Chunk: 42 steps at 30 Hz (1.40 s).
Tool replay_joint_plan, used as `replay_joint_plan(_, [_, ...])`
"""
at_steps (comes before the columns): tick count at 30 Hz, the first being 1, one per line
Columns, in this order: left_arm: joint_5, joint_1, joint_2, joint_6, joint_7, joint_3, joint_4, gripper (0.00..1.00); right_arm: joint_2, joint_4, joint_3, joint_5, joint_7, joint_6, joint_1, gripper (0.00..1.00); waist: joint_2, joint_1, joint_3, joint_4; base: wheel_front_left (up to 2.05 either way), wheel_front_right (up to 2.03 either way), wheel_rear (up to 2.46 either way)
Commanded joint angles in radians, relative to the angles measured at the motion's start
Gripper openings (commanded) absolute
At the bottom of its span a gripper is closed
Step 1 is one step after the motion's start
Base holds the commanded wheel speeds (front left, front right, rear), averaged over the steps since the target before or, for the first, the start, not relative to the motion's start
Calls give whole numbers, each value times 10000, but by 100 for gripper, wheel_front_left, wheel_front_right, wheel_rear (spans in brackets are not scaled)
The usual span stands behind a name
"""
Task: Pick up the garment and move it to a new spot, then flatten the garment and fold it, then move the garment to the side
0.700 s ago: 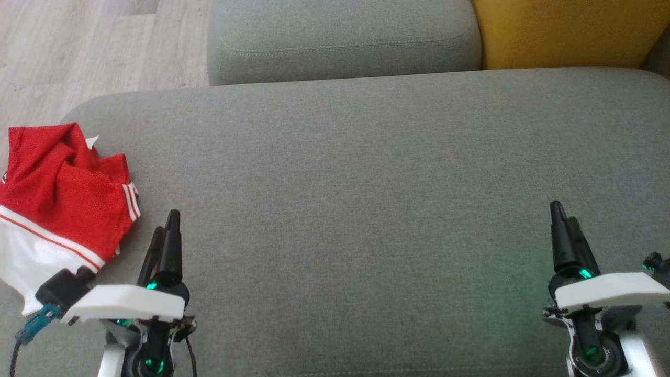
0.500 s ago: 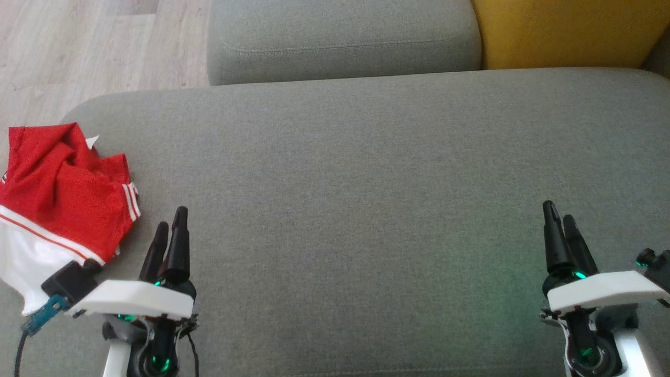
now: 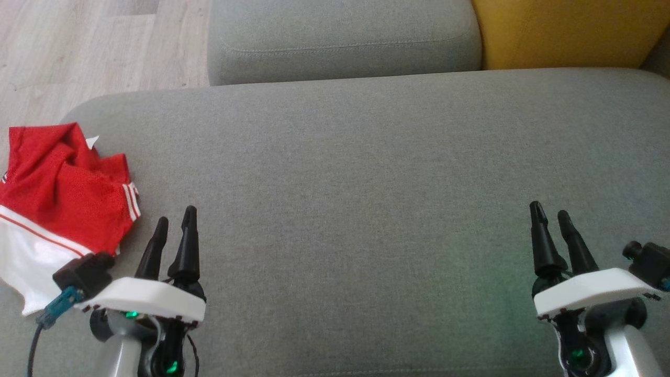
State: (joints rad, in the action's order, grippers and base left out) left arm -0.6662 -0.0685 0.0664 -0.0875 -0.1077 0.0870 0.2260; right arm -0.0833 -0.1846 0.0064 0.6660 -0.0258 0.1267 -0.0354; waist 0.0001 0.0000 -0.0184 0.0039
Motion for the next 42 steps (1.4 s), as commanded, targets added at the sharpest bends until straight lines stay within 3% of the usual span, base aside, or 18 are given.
replay_joint_plan(1, [379, -679, 241, 62, -126, -102, -392, 100, -219, 432, 188, -387, 160, 26, -474, 100, -1, 0, 3, 10, 0, 0, 0])
replay_joint_plan(26, [3444, -869, 455, 537, -886, 353, -52, 100, -61, 645, 323, -3785, 360, 34, -378, 100, -1, 0, -27, 84, 0, 0, 0])
replay_joint_plan(42, [4934, -1036, 500, 764, -1324, 537, 462, 100, 211, 656, 192, -5360, 600, 38, -253, 100, -1, 0, -47, 123, 0, 0, 0])
